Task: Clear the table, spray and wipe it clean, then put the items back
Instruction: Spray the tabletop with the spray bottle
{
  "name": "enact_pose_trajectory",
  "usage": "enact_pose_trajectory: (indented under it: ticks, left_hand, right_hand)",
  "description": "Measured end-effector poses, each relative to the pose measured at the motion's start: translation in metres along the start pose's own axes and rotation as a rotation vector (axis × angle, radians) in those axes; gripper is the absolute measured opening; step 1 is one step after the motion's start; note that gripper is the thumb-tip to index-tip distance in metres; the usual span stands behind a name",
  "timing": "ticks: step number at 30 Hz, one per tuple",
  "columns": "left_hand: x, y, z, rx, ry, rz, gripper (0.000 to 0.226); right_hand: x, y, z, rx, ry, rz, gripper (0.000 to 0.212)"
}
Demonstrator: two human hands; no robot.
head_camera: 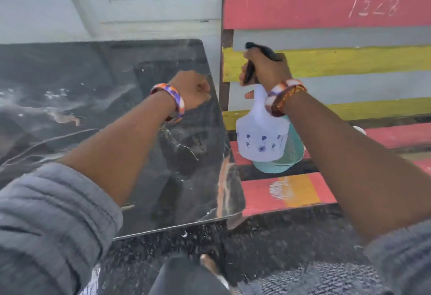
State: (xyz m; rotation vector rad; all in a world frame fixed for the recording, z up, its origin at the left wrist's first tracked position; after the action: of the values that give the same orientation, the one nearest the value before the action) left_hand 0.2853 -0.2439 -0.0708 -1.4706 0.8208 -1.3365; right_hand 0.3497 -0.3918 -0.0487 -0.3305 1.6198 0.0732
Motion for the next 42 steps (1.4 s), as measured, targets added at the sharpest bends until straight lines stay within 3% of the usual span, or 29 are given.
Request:
enact_pose_trajectory:
  ticks: [3, 7, 13, 16, 22, 24, 28, 34, 42]
  left_hand:
    - [-0.04, -0.03, -0.016, -0.024, -0.032, 0.061, 0.027]
    - [-0.107, -0.054, -0.039, -0.096, -0.078, 0.17, 0.029]
    - [-0.205, -0.089, -0.073, -0.18, -0.091, 0.235, 0.045]
    - [-0.256, -0.107, -0.087, -0.151, -0.104, 0.224, 0.027]
    - [-0.342, -0.138, -0.122, -0.199, -0.192, 0.292, 0.03]
    - [-0.352, -0.144, -0.132, -0.211, -0.193, 0.301, 0.032]
    - [-0.36, -0.153, -0.148, -0.212, -0.141, 0.352, 0.035]
    - [-0.361, -0.153, -0.17, -0.204, -0.073, 0.308, 0.031]
    - [-0.346, -0.143, -0.238, -0.206, 0.01, 0.296, 0.029]
  right_hand:
    - [-0.021, 0.04, -0.014, -0.072, 0.064, -0.104, 0.028]
    - [-0.041, 0.077, -0.02, -0.02, 0.05, -0.278, 0.021]
    - [-0.057, 0.148, -0.032, -0.073, 0.258, -0.198, 0.028]
    - [-0.063, 0.203, -0.036, -0.035, 0.218, -0.147, 0.029]
    - [-0.063, 0.3, -0.057, 0.035, 0.074, -0.255, 0.029]
    - [-0.06, 0.313, -0.066, -0.003, 0.136, -0.267, 0.022]
    - [-0.056, 0.321, -0.091, -0.072, 0.267, -0.276, 0.027]
    - [-0.04, 0.303, -0.132, 0.065, 0.168, -0.374, 0.03]
    - [-0.007, 0.267, -0.229, 0.147, 0.341, -0.307, 0.027]
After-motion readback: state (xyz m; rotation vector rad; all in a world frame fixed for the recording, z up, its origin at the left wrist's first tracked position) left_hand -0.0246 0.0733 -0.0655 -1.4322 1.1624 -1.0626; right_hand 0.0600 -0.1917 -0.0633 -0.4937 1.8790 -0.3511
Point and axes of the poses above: each hand's wrist, its own z-axis towards the middle knuckle, its own y-axis out of the palm, x = y × z, the point moved 4 cm from there along z, towards the middle knuckle, and after that the axes turned 4 degrees about x, right-handed, at the moved point
